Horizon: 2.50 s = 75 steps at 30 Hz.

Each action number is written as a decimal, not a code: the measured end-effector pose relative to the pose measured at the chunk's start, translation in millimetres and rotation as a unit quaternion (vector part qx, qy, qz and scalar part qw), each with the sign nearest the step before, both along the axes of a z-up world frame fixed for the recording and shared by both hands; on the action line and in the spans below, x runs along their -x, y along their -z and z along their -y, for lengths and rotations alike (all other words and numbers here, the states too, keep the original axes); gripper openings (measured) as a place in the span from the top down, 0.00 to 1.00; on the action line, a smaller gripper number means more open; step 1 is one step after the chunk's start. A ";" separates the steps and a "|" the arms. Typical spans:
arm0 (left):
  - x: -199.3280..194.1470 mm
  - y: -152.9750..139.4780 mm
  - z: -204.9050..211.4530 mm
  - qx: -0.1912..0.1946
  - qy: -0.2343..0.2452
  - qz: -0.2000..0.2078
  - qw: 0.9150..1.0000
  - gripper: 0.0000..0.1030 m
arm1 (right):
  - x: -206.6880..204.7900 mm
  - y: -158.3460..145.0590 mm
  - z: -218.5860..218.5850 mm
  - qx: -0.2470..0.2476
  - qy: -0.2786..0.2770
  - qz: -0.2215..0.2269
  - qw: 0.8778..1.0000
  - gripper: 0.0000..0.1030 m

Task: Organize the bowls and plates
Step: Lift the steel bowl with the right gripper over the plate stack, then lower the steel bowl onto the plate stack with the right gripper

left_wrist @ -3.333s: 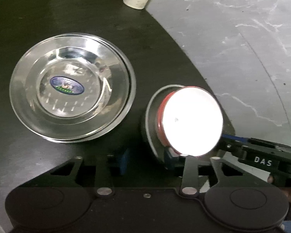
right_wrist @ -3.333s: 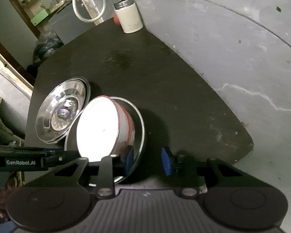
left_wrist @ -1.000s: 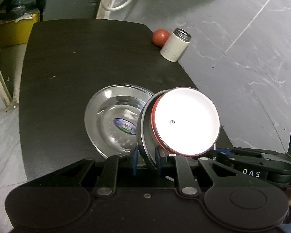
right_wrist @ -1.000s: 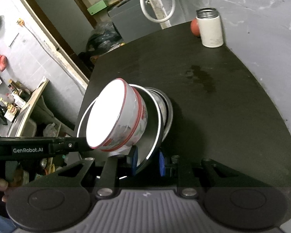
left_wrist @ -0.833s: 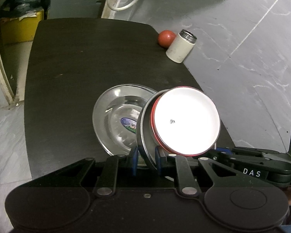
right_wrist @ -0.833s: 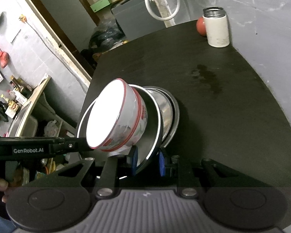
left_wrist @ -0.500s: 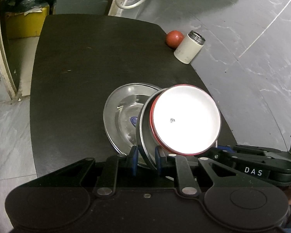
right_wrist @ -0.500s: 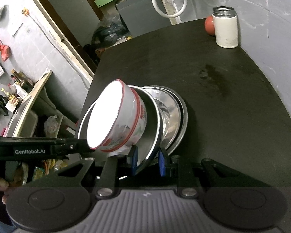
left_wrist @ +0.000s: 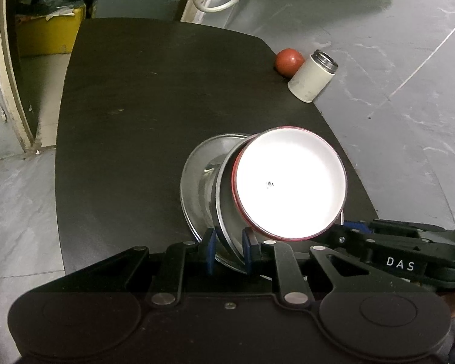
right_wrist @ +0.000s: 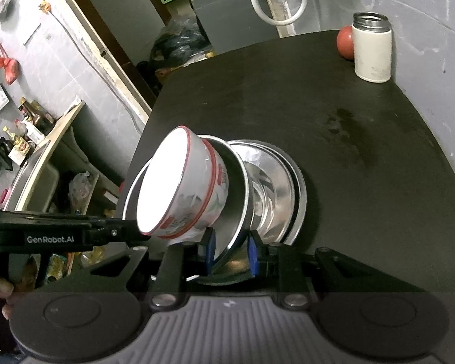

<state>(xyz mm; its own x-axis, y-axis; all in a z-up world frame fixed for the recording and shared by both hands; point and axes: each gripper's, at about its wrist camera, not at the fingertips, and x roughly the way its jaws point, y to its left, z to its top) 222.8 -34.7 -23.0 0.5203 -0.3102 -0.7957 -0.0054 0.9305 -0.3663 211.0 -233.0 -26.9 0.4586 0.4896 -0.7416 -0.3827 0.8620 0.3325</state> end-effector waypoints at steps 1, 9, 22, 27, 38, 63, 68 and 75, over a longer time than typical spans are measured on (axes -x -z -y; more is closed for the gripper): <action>-1.0 1.0 -0.7 -0.001 -0.002 0.000 1.000 0.81 | -1.7 -0.4 -1.4 0.001 -0.002 0.001 1.000 0.76; -9.6 10.3 -4.8 -0.004 -0.017 -0.009 1.000 0.81 | -12.4 0.6 -10.2 0.002 -0.010 0.006 1.000 0.76; -19.6 11.4 -4.8 -0.010 -0.027 -0.008 1.000 0.81 | -22.9 5.3 -13.3 0.002 -0.008 -0.003 1.000 0.76; -22.1 11.8 -3.3 -0.011 -0.024 -0.009 1.000 0.81 | -24.5 7.1 -10.7 0.001 -0.002 -0.008 1.000 0.76; -23.9 11.4 -3.1 -0.012 -0.020 -0.010 1.000 0.81 | -25.2 9.7 -5.4 0.000 0.009 -0.013 1.000 0.76; -30.4 13.5 -3.3 -0.011 -0.027 -0.019 0.999 0.81 | -28.8 15.1 2.8 -0.014 0.021 -0.022 0.999 0.75; -29.7 13.5 -4.3 -0.010 -0.030 -0.019 0.999 0.81 | -29.9 15.3 4.1 -0.017 0.020 -0.023 0.999 0.74; -29.0 13.1 -5.1 -0.010 -0.031 -0.020 0.999 0.81 | -29.7 15.6 5.7 -0.022 0.021 -0.022 0.999 0.74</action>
